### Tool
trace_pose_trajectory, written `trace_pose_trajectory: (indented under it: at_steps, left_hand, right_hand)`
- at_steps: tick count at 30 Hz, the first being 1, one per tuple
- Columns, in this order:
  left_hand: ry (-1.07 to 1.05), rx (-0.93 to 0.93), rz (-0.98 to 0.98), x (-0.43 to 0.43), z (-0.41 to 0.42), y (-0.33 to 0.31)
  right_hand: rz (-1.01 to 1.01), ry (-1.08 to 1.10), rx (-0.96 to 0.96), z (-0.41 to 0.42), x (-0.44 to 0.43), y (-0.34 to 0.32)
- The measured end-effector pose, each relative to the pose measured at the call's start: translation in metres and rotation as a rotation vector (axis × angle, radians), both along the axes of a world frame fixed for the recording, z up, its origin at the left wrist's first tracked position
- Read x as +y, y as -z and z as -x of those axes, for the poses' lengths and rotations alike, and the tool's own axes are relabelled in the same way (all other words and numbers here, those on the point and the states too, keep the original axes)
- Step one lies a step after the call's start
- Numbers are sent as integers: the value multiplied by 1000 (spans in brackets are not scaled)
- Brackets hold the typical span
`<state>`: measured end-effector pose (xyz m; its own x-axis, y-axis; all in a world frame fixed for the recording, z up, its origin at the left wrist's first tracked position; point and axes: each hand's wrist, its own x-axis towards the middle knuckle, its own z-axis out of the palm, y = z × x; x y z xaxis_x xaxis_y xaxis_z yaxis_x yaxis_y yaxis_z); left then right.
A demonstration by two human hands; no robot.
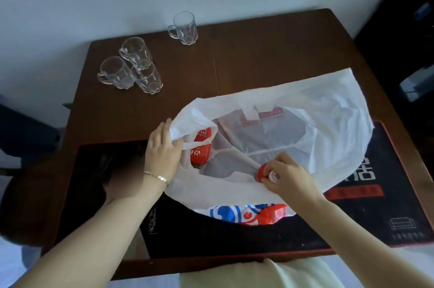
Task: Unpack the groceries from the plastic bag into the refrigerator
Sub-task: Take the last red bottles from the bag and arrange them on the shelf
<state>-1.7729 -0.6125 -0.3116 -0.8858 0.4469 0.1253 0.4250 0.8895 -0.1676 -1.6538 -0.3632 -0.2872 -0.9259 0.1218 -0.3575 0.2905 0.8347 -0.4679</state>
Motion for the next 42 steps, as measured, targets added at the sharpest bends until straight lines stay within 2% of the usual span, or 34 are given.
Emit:
trace_pose_trajectory:
  at_steps: [3,4,6,8,9,11,13,16,19,21,23,26,29,32,35,36,37,39,40,42]
  left_hand:
    - [421,286,-346,-4,-13,0]
    - [595,346,-397,-5,-17,0]
    - [892,281,-329,-8,-23,4]
    - [923,55,-149,-8,-24,11]
    - [841,-83,-59,-3,-25,9]
    - [457,-418,177,8,-30,7]
    - [95,-519,234,17,-33,9]
    - [-309,-522,64,27,-42,11]
    - [-661,-740,-182,32,-50,19]
    - [-794,-775,-298,35,-51,27]
    - [-822,-751,-279,39,-50,29]
    - [-593,-521,-246,47,-59,24]
    - [-362,-336,-369,53,-73,14]
    - [-329,-387,-235,67,-81,3]
    - [-408,-546,-232,81,-78,0]
    - [-366,-573,-190,87,-79,-1]
    - [-229,-505,-135,94,-79,1]
    - [174,-286,76,107,-76,9]
    - [305,-323,233,110,-72,13]
    - [402,-455,531,113,-58,14]
  right_hand:
    - [22,39,15,0,5,2]
    - [25,35,19,1,5,1]
    - [14,16,24,2,5,2]
    - [26,21,40,1,4,3]
    - [33,26,51,0,5,4]
    - [35,27,61,-2,5,5]
    - [43,31,72,-2,7,7]
    - [56,35,91,-2,7,10]
    - [56,33,110,-4,8,11]
    - [52,21,120,-4,8,12]
    - [46,1,121,-3,9,12]
    - [42,-29,105,-2,10,12]
    - [44,-41,96,-2,11,12]
    - [40,-48,95,-2,12,13]
    - [40,-56,98,-2,13,14]
    - [41,-60,97,-2,13,15]
    - [42,-65,97,-2,14,15]
    - [48,-73,98,-2,15,15]
    - [49,-75,98,-2,15,16]
    - [52,-75,100,-2,15,15]
